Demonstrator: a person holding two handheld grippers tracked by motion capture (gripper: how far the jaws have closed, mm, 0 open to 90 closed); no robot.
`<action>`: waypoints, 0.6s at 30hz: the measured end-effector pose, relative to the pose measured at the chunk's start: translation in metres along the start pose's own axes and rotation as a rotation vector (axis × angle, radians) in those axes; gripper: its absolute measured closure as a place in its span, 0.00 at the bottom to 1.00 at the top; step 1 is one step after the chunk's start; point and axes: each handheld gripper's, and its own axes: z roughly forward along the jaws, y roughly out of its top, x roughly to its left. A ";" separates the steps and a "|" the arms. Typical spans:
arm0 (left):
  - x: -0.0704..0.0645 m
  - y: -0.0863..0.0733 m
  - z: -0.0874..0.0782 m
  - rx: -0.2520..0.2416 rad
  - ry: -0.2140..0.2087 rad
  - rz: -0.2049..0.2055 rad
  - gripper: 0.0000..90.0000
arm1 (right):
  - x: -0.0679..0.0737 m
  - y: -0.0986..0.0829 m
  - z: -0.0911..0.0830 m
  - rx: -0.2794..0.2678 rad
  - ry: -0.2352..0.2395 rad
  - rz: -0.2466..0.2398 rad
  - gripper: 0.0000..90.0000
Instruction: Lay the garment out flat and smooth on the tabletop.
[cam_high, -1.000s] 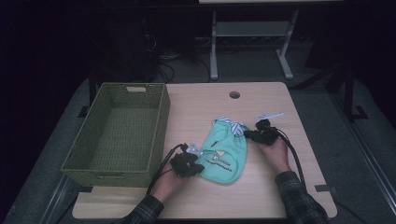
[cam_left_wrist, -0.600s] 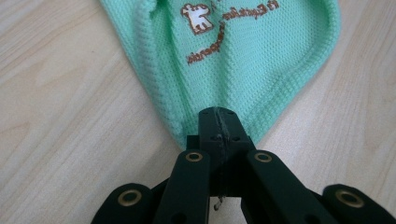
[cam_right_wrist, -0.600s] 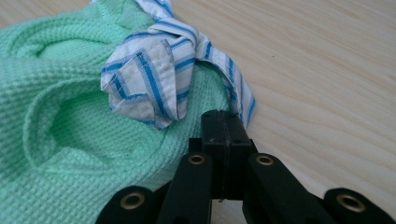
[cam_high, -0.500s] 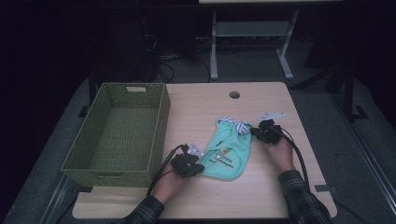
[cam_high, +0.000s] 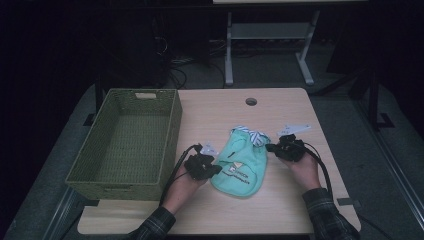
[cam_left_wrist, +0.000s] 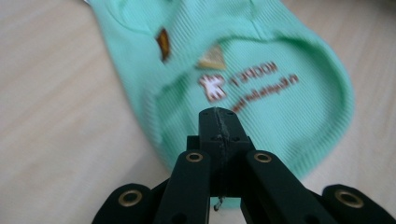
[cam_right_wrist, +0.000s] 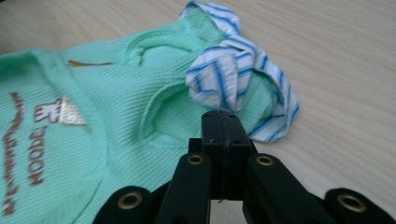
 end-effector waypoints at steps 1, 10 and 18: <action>0.003 0.004 0.000 -0.005 0.006 -0.001 1.00 | 0.001 -0.001 -0.002 0.002 0.008 -0.002 1.00; 0.031 0.025 0.021 -0.020 0.043 0.005 1.00 | 0.024 -0.010 -0.008 0.030 0.067 -0.036 1.00; 0.043 0.027 0.050 0.031 0.050 0.012 0.99 | 0.038 -0.022 0.001 0.105 0.059 -0.054 1.00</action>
